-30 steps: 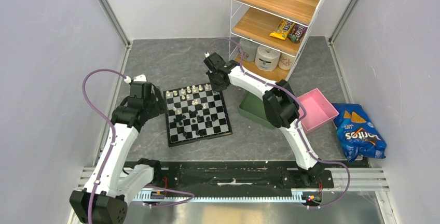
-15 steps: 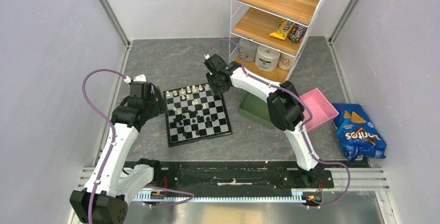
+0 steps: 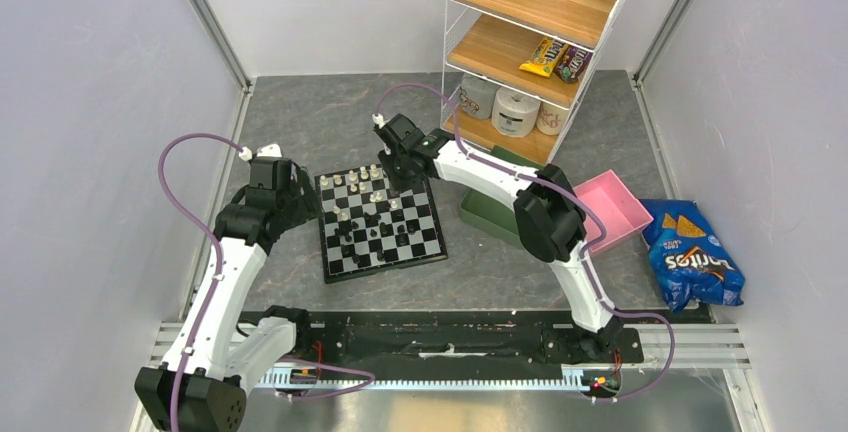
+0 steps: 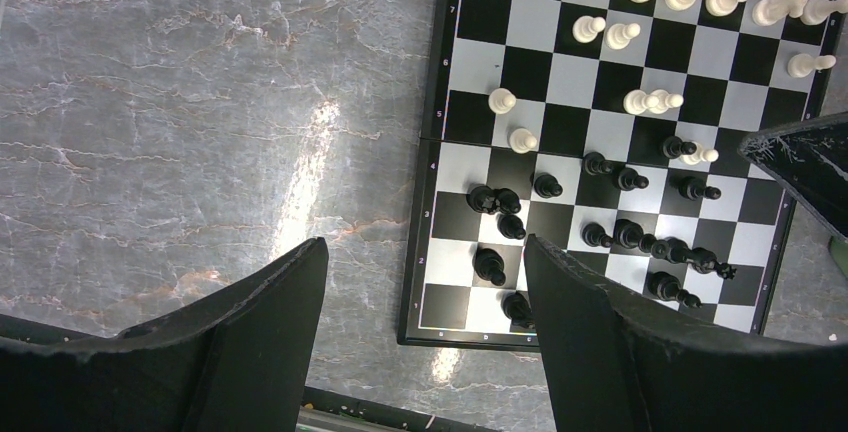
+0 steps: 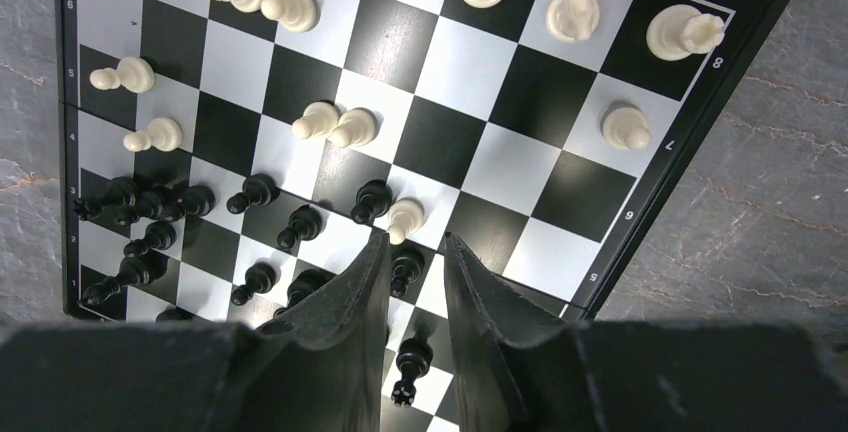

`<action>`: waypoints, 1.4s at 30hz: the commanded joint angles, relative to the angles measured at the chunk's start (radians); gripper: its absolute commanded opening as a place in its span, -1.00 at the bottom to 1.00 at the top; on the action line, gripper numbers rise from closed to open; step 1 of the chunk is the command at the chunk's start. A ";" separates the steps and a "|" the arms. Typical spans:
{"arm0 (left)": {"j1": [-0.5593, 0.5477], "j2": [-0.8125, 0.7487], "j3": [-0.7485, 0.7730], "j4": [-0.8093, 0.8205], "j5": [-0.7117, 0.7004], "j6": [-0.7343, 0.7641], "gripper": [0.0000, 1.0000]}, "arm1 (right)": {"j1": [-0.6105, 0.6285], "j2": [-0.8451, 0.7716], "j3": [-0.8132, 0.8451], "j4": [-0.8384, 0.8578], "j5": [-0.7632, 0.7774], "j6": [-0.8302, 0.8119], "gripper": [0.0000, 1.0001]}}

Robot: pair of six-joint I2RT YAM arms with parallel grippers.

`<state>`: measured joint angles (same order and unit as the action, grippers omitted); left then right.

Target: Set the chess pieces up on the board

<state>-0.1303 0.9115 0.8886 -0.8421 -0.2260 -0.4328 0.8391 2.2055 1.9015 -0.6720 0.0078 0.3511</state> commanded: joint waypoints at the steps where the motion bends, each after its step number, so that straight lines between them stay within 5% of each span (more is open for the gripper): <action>1: 0.006 -0.001 -0.001 0.005 0.009 -0.012 0.59 | 0.000 0.034 0.065 -0.006 -0.031 -0.009 -0.34; 42: 0.012 0.007 -0.002 0.009 0.016 -0.012 0.59 | 0.029 0.094 0.107 -0.052 -0.052 -0.019 -0.40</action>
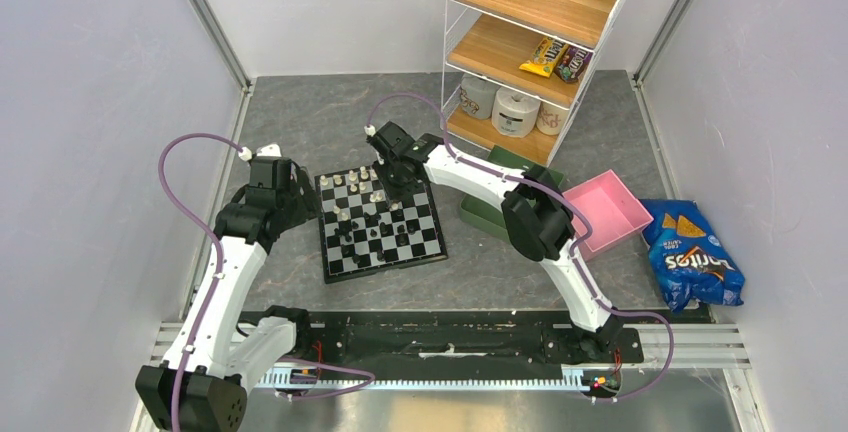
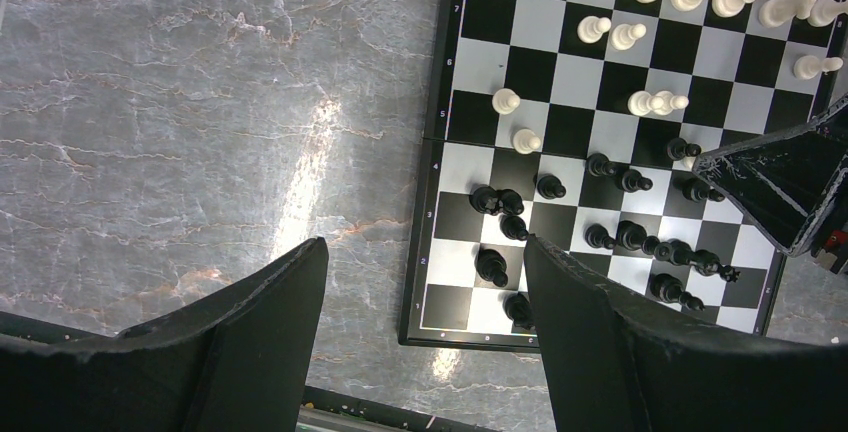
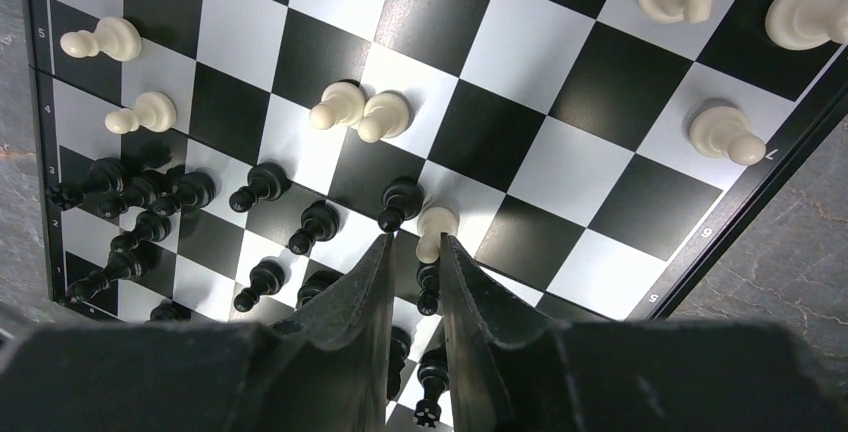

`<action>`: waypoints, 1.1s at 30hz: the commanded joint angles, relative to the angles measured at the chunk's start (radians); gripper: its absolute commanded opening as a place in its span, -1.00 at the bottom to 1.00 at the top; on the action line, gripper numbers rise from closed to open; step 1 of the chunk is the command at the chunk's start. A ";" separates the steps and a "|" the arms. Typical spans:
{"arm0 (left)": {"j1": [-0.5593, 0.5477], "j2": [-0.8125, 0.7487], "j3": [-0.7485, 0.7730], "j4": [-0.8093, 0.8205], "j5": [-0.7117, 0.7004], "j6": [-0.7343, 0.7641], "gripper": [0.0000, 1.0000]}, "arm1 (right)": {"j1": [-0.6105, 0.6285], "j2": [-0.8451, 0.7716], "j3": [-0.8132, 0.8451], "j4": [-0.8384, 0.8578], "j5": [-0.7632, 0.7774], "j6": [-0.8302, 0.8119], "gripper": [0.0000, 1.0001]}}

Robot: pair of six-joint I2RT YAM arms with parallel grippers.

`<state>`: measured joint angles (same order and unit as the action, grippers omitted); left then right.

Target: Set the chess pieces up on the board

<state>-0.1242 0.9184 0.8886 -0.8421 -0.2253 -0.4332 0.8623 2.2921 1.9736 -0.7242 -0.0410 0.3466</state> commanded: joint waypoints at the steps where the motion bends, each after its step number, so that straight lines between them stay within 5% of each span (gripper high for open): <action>1: 0.006 0.000 -0.002 0.009 0.015 -0.010 0.59 | 0.006 0.007 0.033 -0.002 -0.002 -0.014 -0.41; 24: 0.007 0.001 -0.002 0.011 0.022 -0.010 0.59 | 0.006 0.028 0.051 -0.024 0.007 -0.027 -0.58; 33: 0.009 -0.002 -0.002 0.011 0.025 -0.010 0.59 | -0.004 0.030 0.103 -0.022 0.131 -0.053 -0.66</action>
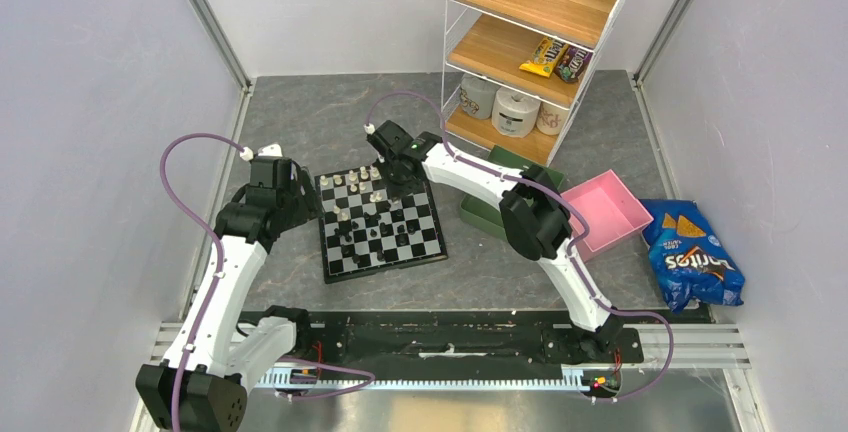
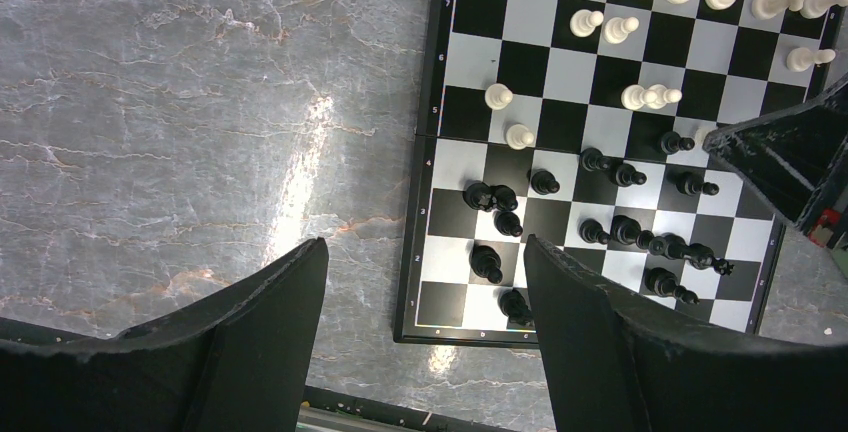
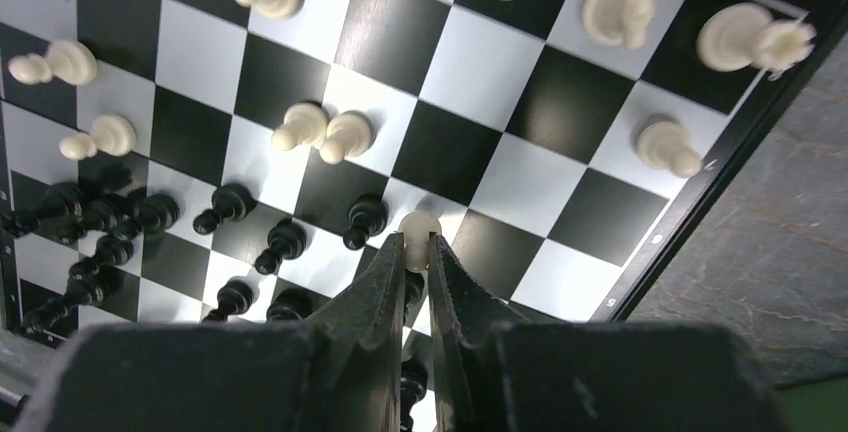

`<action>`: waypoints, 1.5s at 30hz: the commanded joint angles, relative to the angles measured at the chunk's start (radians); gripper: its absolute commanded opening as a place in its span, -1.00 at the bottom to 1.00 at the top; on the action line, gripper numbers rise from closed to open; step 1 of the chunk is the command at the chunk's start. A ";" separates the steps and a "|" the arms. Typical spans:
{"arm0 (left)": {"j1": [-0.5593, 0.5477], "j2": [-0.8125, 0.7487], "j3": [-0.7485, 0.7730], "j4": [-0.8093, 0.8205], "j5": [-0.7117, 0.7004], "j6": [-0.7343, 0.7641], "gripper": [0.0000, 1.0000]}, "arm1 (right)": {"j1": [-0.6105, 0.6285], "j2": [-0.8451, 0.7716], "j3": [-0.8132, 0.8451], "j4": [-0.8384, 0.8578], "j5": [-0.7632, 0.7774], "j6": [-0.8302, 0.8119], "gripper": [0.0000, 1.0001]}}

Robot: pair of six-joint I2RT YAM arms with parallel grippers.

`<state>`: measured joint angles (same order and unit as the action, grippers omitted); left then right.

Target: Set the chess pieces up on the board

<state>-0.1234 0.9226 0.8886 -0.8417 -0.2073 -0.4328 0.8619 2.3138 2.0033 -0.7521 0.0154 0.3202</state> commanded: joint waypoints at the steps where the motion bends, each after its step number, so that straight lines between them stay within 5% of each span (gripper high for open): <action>1: 0.008 -0.005 -0.002 0.010 0.008 -0.009 0.59 | -0.010 0.016 0.085 0.005 0.082 -0.025 -0.66; 29: 0.008 -0.007 -0.003 0.013 0.011 -0.008 0.59 | -0.077 0.116 0.192 -0.001 0.090 -0.019 -0.65; 45: 0.010 -0.004 -0.003 0.017 0.025 -0.005 0.59 | -0.077 0.103 0.227 -0.019 0.058 -0.016 -0.34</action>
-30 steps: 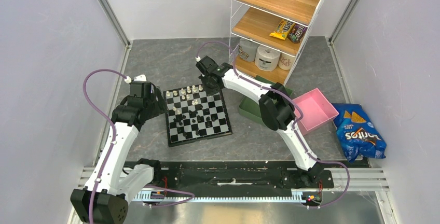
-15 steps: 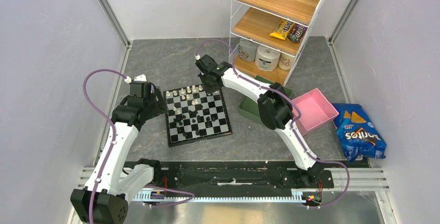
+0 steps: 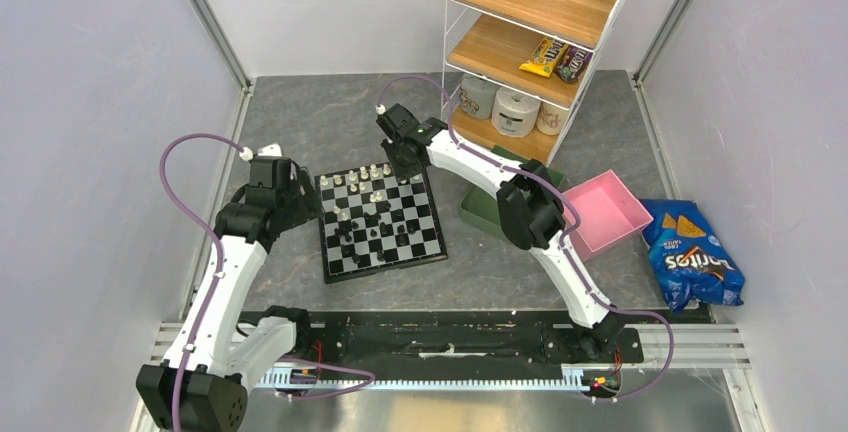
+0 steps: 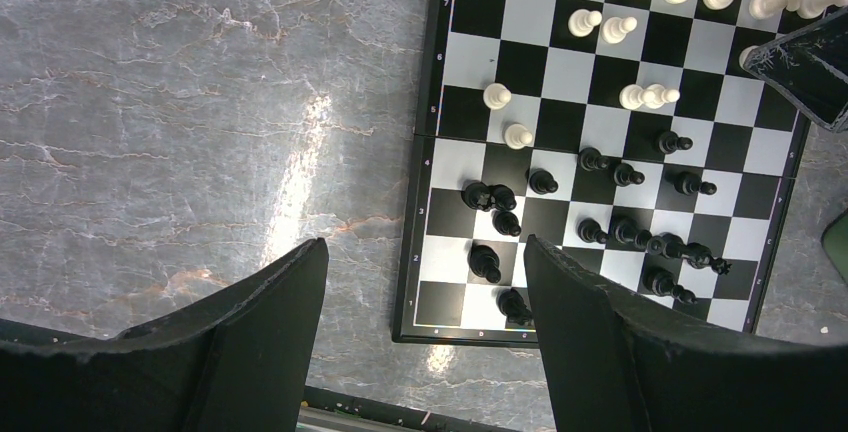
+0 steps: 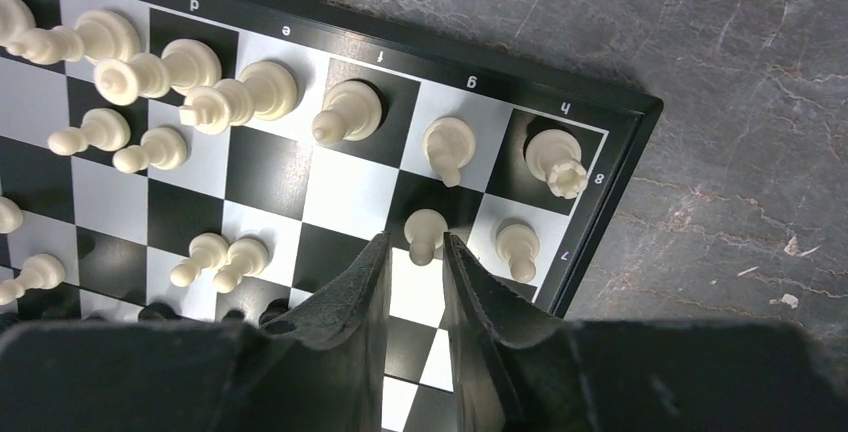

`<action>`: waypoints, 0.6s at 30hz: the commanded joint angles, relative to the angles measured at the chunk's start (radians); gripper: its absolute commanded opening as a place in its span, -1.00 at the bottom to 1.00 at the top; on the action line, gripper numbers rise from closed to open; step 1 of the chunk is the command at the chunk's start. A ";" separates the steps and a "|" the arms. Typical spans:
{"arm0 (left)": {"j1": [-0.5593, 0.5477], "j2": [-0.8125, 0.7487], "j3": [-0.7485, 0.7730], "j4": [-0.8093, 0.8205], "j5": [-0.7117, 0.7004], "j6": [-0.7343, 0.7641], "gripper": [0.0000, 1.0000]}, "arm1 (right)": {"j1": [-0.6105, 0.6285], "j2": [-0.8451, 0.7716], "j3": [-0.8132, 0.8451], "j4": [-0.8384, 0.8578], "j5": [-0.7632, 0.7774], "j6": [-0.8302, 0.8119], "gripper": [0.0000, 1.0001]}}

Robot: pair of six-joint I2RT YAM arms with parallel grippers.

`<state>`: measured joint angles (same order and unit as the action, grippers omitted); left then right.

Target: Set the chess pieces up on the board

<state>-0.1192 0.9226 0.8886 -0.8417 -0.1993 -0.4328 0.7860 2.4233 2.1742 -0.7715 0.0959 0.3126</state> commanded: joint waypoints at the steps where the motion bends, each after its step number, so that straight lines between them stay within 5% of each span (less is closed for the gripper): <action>1: 0.006 -0.005 -0.004 0.017 0.016 -0.005 0.59 | -0.001 -0.016 0.057 0.000 -0.025 -0.009 -0.33; 18: 0.011 -0.009 -0.005 0.018 0.019 -0.005 0.59 | 0.072 -0.151 -0.028 0.023 -0.089 0.002 -0.21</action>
<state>-0.1146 0.9226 0.8886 -0.8413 -0.1974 -0.4328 0.8158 2.3131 2.1433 -0.7834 0.0540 0.3138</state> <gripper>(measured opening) 0.794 0.395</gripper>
